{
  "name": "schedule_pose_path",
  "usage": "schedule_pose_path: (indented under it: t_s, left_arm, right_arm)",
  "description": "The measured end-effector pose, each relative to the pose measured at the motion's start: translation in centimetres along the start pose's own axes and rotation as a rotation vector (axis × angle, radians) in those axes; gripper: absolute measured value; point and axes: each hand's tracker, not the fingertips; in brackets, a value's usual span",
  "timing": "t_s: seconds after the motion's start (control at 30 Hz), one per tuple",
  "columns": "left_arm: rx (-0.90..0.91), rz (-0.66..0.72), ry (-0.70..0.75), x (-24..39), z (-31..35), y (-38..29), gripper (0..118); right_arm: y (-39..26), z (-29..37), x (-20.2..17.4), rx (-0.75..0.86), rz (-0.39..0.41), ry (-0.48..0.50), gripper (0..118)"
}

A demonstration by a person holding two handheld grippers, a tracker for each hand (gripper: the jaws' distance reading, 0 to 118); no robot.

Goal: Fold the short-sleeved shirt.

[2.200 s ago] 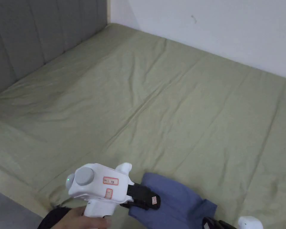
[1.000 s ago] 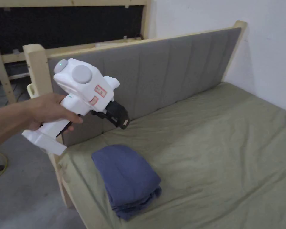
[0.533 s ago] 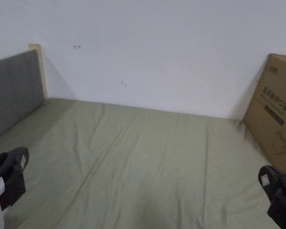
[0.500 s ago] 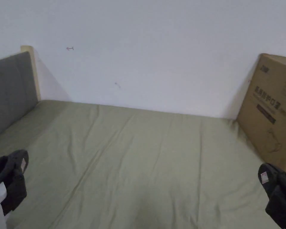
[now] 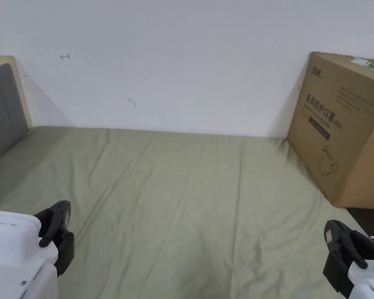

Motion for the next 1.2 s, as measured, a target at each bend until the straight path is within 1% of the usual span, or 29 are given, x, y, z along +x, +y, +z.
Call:
schedule_pose_path:
  t_s: [0.17, 0.5, 0.6, 0.63, 0.67, 0.7, 0.73, 0.77, 0.8, 0.83, 0.87, 0.9, 0.93, 0.97, 1.0, 1.07, 1.13, 1.2]
  left_arm:
    - [-0.008, 0.036, 0.001, -0.2, 0.0, -0.3, 0]
    - [-0.016, 0.049, 0.027, -1.1, 0.3, -0.1, 0]
    - [-0.019, 0.038, 0.052, -1.1, 0.0, 0.0, 0]
    - [-0.029, 0.037, 0.055, -1.1, -0.3, 0.1, 0]
    - [-0.039, 0.012, 0.114, -1.0, -0.5, 0.1, 1]
    - [-0.030, -0.011, 0.144, -1.0, -0.6, 0.1, 18]
    - [-0.030, -0.017, 0.142, -1.0, -0.7, 0.2, 76]
    - [-0.042, -0.008, 0.126, -1.4, -1.2, 0.2, 116]
    - [0.012, -0.010, 0.076, -1.7, -1.1, 0.1, 117]
    - [0.030, 0.012, 0.056, -1.5, -1.3, 0.5, 118]
    - [0.000, 0.032, 0.066, -1.5, -1.0, 0.8, 118]
    - [-0.004, 0.045, 0.068, -1.4, -1.1, 1.1, 118]
    - [-0.003, 0.048, 0.068, -1.4, -1.2, 1.2, 118]
    - [-0.008, 0.051, 0.066, -1.5, -1.4, 1.5, 118]
    - [-0.014, 0.053, 0.071, -1.3, -1.2, 0.4, 118]
    - [-0.011, 0.055, 0.068, -1.3, -1.4, 0.7, 118]
    - [-0.006, 0.059, 0.081, -1.3, -0.9, 0.3, 118]
    - [0.016, 0.071, 0.088, -1.4, -0.8, 1.1, 118]
  right_arm:
    - [0.2, 0.0, -0.3, 0.003, 0.001, 0.004, 2]
    - [0.2, -0.2, -0.7, -0.006, -0.010, 0.000, 2]
    - [0.3, -0.3, -0.7, -0.014, -0.010, 0.005, 2]
    - [0.5, -0.5, -0.7, -0.034, -0.009, 0.026, 2]
    - [0.6, -0.7, -0.8, -0.048, -0.005, 0.031, 6]
    - [0.8, -0.9, -0.9, -0.056, -0.004, 0.022, 29]
    - [0.9, -1.1, -0.9, -0.060, -0.001, 0.018, 90]
    - [1.0, -1.5, -0.8, -0.099, 0.003, 0.017, 118]
    - [-0.4, -0.4, -0.5, -0.099, -0.046, 0.115, 118]
    - [-0.5, 0.4, -0.1, 0.001, -0.040, 0.042, 118]
    - [-1.1, 1.0, 0.1, 0.012, -0.024, 0.021, 118]
    - [0.7, -0.1, -0.8, 0.035, -0.005, 0.001, 118]
    - [0.8, -0.1, -0.8, 0.043, 0.003, -0.024, 118]
    - [0.9, 0.0, -0.8, 0.042, -0.005, -0.022, 118]
    - [1.1, 0.0, -0.6, 0.046, -0.028, -0.008, 118]
    - [1.4, -0.5, -0.3, 0.046, -0.077, 0.051, 118]
    - [1.7, -1.0, 0.2, -0.011, -0.112, 0.107, 118]
    - [2.0, -1.3, 0.4, -0.064, -0.139, 0.194, 118]
